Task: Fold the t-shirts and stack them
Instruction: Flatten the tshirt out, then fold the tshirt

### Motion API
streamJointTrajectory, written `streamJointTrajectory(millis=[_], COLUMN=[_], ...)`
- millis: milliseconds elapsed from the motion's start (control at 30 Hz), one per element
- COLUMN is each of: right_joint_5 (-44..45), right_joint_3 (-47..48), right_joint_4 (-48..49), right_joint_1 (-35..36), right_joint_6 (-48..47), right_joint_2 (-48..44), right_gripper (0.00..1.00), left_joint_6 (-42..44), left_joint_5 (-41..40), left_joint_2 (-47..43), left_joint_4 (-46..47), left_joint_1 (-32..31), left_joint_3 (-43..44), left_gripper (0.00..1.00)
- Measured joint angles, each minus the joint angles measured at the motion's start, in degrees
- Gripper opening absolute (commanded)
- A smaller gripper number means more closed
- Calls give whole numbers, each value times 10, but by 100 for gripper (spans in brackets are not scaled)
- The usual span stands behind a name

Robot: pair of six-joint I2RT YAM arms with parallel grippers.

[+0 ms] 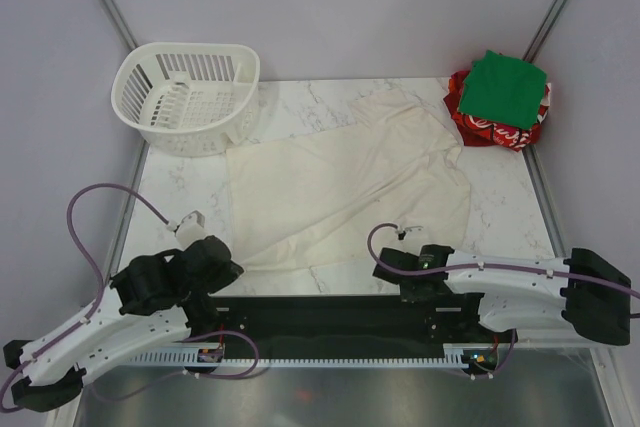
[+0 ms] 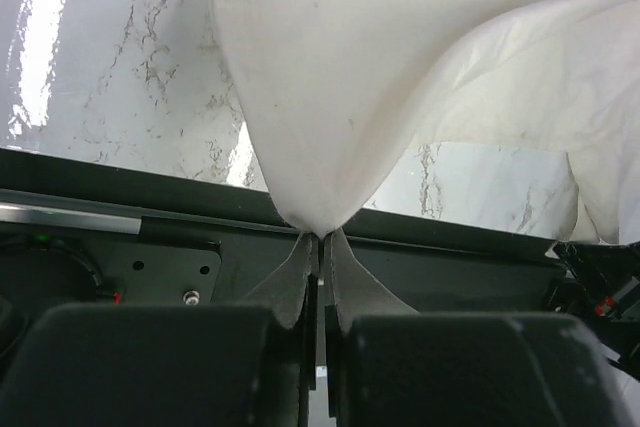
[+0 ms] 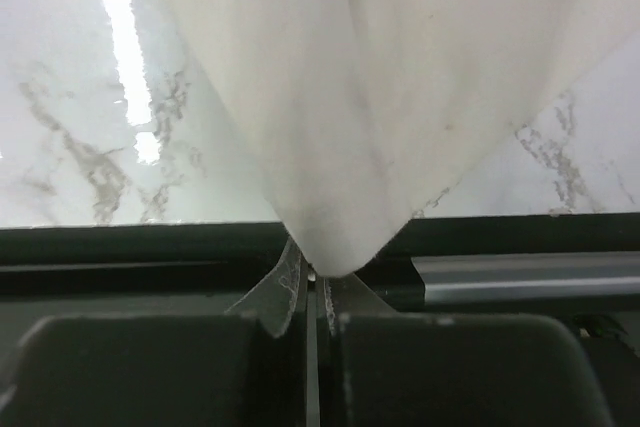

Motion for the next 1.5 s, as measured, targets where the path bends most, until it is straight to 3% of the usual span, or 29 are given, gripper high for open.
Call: streamJointTrajectory(millis=[200, 500, 833, 1033, 1267, 1367, 1500], right_joint_5=[10, 74, 122, 176, 261, 259, 205], right_joint_3=[83, 217, 228, 284, 337, 336, 330], right_joint_4=[-75, -217, -261, -276, -263, -214, -127], right_joint_1=[-3, -4, -4, -5, -11, -54, -165], right_joint_6=[-5, 33, 82, 60, -8, -81, -192], right_joint_2=[-78, -165, -259, -224, -147, -120, -89], right_gripper=[0, 0, 0, 0, 0, 0, 0], left_joint_6=[-7, -34, -47, -46, -13, 23, 83], left_joint_5=[-20, -29, -33, -42, -24, -9, 13], left_joint_2=[-16, -75, -78, -64, 53, 100, 149], left_joint_4=[-41, -65, -66, -66, -66, -57, -26], left_joint_1=[0, 0, 0, 0, 0, 0, 1], left_joint_3=[59, 65, 73, 95, 95, 92, 91], left_gripper=[2, 2, 2, 2, 2, 2, 2])
